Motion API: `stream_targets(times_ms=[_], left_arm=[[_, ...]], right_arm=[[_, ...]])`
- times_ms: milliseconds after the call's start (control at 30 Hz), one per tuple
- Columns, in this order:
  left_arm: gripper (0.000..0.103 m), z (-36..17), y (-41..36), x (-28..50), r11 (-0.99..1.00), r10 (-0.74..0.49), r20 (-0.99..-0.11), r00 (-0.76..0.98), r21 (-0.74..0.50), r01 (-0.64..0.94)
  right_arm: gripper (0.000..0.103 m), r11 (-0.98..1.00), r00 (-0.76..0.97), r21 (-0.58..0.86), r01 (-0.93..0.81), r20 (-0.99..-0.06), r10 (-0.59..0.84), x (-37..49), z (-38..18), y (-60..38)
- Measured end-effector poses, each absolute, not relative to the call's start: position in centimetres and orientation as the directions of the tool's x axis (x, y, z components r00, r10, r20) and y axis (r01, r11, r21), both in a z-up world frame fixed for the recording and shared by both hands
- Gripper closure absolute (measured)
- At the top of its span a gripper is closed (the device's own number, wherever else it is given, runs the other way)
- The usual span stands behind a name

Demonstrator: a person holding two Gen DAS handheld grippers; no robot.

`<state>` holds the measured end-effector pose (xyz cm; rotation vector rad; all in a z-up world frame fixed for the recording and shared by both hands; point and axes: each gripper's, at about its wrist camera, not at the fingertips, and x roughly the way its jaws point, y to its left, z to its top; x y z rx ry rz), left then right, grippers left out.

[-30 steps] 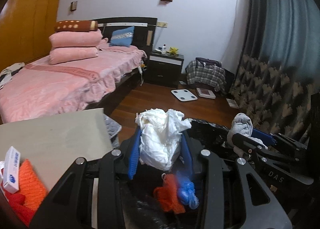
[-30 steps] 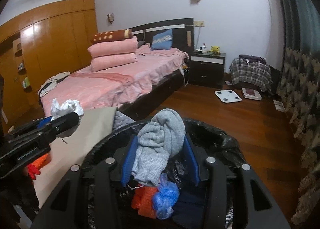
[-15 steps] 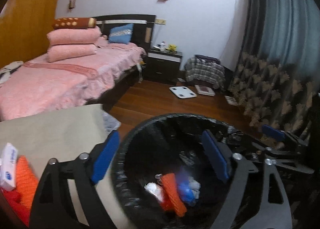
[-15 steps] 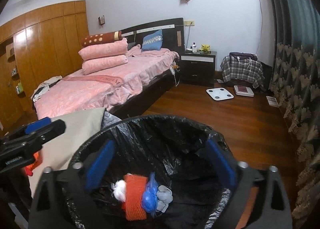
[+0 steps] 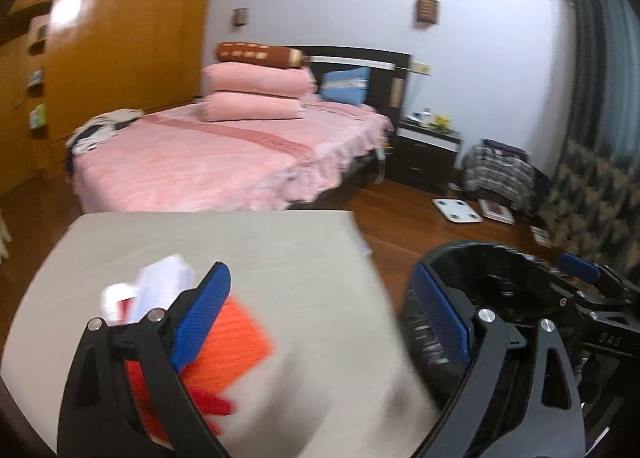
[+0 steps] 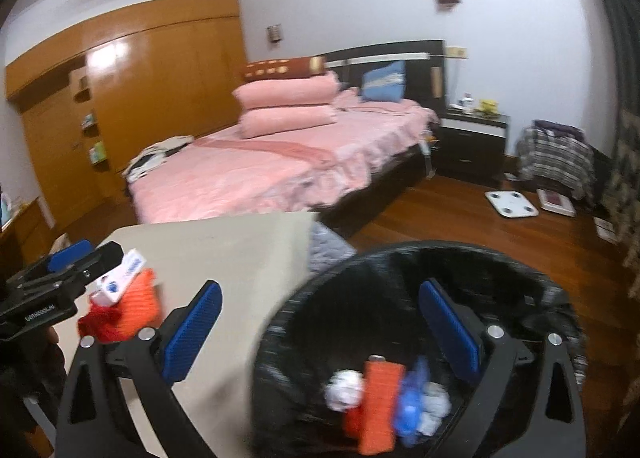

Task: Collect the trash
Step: 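Move the left tool back toward the white box on the table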

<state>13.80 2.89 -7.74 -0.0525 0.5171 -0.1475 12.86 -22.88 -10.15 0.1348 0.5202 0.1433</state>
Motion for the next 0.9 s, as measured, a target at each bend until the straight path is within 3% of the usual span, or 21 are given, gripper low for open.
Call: stream_targets(times_ms=[400,733,900], left_arm=[[0.013,-8.6,12.2,11.6,0.995,0.027,-0.51,0.86,-0.066,-0.071],[0.014,-11.8,14.7,13.6,0.99,0.03,-0.573,0.819,-0.098,-0.105],[0.02,-13.2,14.7,15.3,0.99,0.018,-0.601,0.799,-0.103,-0.1]], right_arm=[[0.006,0.953,0.808,0.137,-0.27,-0.505,0.302,15.6,-11.7,-11.5],[0.006,0.955,0.788,0.094,-0.281,-0.546,0.285,17.9,-14.1,-7.8],[0.006,0.96,0.788,0.064,-0.272,-0.558,0.26,18.8,-15.4,-7.1]])
